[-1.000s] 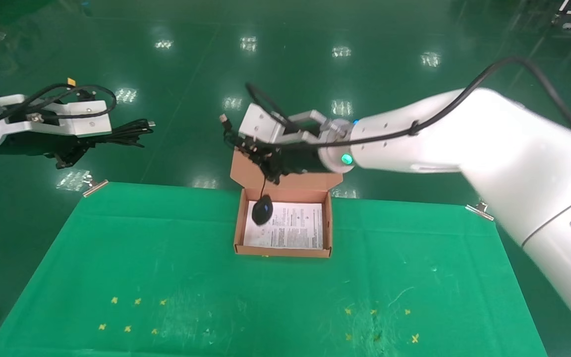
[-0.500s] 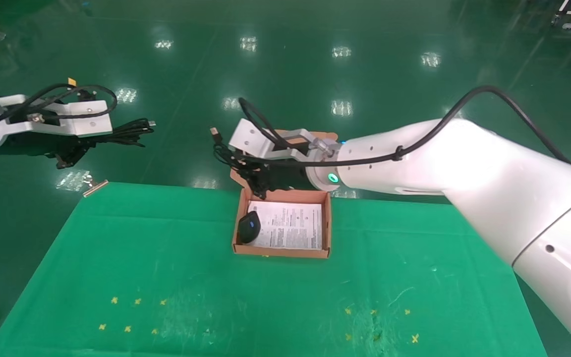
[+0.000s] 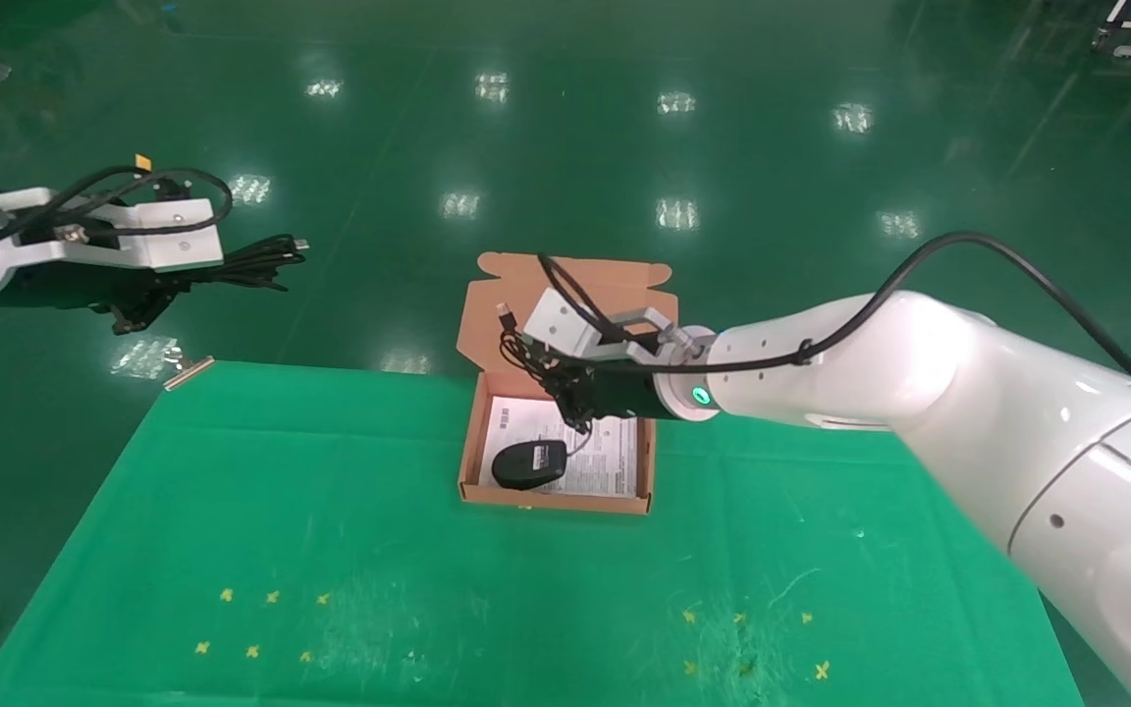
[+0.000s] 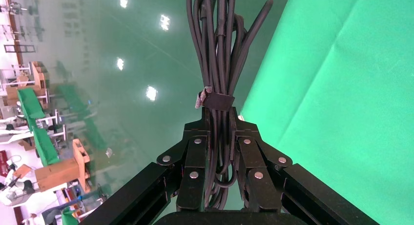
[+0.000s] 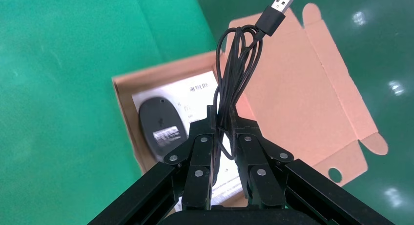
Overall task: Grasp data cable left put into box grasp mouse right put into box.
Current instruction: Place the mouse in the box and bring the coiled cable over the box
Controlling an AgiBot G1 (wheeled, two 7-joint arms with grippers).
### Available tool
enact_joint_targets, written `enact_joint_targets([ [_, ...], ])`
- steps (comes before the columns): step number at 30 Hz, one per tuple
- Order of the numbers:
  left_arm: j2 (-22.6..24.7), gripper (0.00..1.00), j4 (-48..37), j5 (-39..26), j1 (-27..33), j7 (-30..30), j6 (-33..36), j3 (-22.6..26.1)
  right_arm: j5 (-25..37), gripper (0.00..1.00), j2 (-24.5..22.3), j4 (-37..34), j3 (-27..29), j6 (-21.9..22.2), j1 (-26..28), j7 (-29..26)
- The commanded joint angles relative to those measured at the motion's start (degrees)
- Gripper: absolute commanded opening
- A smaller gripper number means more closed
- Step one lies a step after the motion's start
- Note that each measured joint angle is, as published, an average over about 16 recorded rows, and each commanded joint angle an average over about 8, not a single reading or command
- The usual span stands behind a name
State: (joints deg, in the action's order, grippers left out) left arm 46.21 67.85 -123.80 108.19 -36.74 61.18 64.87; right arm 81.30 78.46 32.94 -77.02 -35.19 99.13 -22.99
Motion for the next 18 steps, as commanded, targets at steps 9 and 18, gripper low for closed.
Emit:
enact_joint_targets([
  [9,0.00,0.00,0.01,0.00,0.00,-0.01,0.00,0.00,3.13,0.00,0.25,1.74,-5.49,3.17,-0.14,3.29],
  [18,0.00,0.00,0.01,-0.01,0.00,-0.01,0.00,0.00,8.26,0.31,0.40,4.80,-10.27,6.18,0.69,5.13],
])
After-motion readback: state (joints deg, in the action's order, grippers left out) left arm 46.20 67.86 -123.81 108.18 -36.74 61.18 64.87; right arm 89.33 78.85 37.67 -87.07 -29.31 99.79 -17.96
